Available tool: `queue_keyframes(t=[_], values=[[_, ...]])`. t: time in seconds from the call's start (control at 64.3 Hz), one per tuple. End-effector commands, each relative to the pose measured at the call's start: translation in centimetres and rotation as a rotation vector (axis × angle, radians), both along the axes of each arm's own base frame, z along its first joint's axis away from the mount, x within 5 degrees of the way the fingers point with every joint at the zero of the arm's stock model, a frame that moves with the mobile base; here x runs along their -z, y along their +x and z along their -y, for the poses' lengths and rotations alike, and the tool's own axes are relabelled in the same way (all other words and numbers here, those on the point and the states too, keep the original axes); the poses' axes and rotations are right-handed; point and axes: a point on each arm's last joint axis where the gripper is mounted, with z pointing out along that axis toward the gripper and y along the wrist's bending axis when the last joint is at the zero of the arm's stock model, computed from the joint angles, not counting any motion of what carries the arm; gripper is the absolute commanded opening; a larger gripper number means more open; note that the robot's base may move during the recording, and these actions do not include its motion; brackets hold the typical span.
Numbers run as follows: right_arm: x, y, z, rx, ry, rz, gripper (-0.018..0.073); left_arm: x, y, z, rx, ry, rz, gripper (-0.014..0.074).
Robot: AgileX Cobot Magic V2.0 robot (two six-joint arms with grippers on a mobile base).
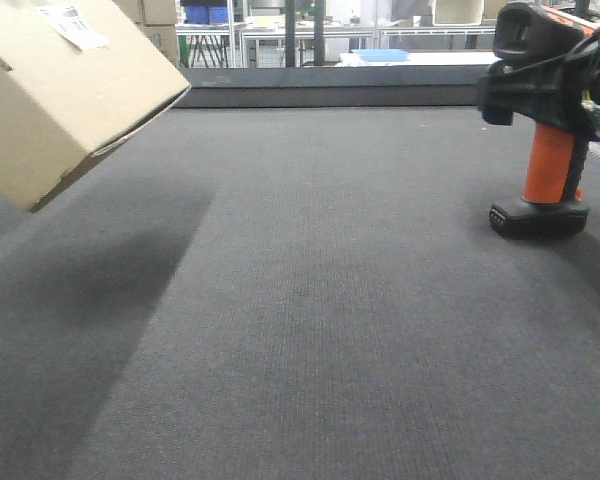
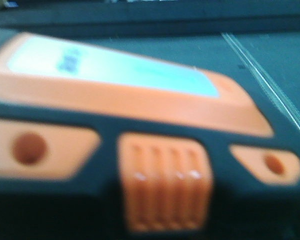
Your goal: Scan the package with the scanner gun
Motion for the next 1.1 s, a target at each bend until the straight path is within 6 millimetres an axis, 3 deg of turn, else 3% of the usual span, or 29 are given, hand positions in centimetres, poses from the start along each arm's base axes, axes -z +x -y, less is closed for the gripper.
queue_keyframes(t=[0.0, 0.436, 0.716, 0.98, 1.089], values=[[-0.6, -0.4, 0.2, -0.006, -0.006, -0.03, 0.057, -0.8, -0.2, 0.2, -0.004, -0.027, 0.027, -0.0111], [-1.7, -3.0, 0.2, -0.094, 0.03, -0.135, 0.057, -0.6, -0.3, -0.1, -0.004, 0.021, 0.02, -0.0111], [-1.4, -5.5, 1.0, -0.117, 0.011, -0.162, 0.057, -2.1, -0.1, -2.3, -0.046, 0.307, 0.065, -0.0111], [-4.2, -8.2, 1.2, -0.195, 0.071, -0.145, 0.0564, -3.9, -0.2, -4.9, -0.123, 0.594, 0.083, -0.0111], [-5.6, -9.4, 1.3, -0.228, 0.095, -0.119, 0.0463, -3.3, 0.4, -5.2, -0.123, 0.622, 0.072, -0.0111]])
